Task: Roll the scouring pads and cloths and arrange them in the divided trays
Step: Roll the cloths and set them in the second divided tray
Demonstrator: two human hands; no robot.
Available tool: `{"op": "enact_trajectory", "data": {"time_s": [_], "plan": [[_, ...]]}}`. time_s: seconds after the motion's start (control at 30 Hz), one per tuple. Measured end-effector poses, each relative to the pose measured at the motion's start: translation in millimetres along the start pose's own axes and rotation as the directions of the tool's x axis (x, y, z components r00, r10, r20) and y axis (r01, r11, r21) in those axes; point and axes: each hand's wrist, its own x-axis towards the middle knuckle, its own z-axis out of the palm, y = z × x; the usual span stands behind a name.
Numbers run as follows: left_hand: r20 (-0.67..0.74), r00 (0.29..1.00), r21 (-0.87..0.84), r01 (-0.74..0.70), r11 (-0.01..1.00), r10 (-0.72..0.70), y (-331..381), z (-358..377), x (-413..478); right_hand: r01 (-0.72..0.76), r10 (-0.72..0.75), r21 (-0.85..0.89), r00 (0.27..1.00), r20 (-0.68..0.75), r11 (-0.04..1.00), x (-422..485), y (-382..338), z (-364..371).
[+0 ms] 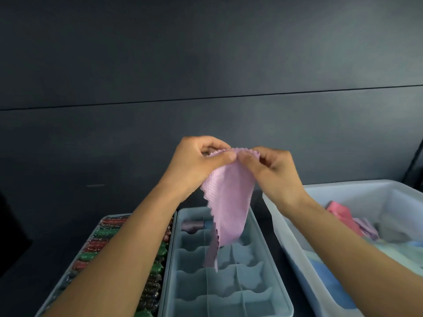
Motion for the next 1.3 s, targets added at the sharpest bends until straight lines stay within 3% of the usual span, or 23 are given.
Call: {"op": "enact_trajectory", "data": {"time_s": [0.23, 0.43, 0.57, 0.63, 0.73, 0.77, 0.83, 0.9, 1.07, 1.2, 1.3], "plan": [[-0.078, 0.984, -0.066, 0.158, 0.985, -0.163, -5.0, -15.7, -10.2, -0.056, 0.054, -0.009, 0.994, -0.097, 0.998, 1.6, -6.3, -0.7], [-0.087, 0.979, -0.313, 0.150, 0.938, -0.186, 7.2, 7.4, -16.7, 0.109, -0.109, -0.002, 0.994, 0.005, 0.994, 0.0, -14.2, 12.6], [-0.035, 0.981, -0.478, 0.153, 0.865, -0.192, 16.4, 10.8, -19.5, 0.111, -0.112, 0.023, 0.993, 0.040, 0.994, 3.1, -19.2, 11.9], [-0.072, 0.982, -0.440, 0.126, 0.889, -0.175, 14.6, 7.8, -21.4, 0.080, -0.081, 0.037, 0.996, 0.028, 0.996, 7.9, -18.6, 10.6], [-0.279, 0.959, -0.189, -0.016, 0.982, -0.038, -5.1, -0.1, -22.6, -0.023, 0.024, 0.116, 1.000, -0.005, 0.993, 17.2, -22.2, 8.3], [-0.224, 0.974, -0.162, -0.002, 0.987, -0.035, -12.6, -2.0, -24.8, -0.063, 0.061, 0.182, 0.998, 0.017, 0.981, 20.6, -25.0, 6.6], [0.074, 0.995, -0.221, 0.088, 0.971, -0.073, -30.9, 1.8, -31.7, -0.137, 0.113, 0.282, 0.989, 0.101, 0.950, 28.6, -29.6, 2.3], [0.276, 0.953, -0.265, 0.202, 0.943, -0.127, -42.2, 13.1, -42.0, -0.189, 0.140, 0.292, 0.973, 0.182, 0.937, 36.8, -31.9, -1.3], [0.199, 0.912, -0.239, 0.399, 0.885, -0.358, -65.6, 33.9, -51.5, -0.300, 0.220, 0.322, 0.940, 0.263, 0.898, 54.2, -27.2, -8.8], [0.229, 0.817, -0.193, 0.570, 0.798, -0.528, -80.4, 36.4, -59.5, -0.346, 0.274, 0.328, 0.930, 0.244, 0.879, 63.2, -17.2, -16.2], [0.247, 0.738, -0.248, 0.675, 0.695, -0.628, -84.8, 36.7, -55.5, -0.274, 0.227, 0.238, 0.952, 0.205, 0.932, 55.2, -7.2, -13.5]]}}
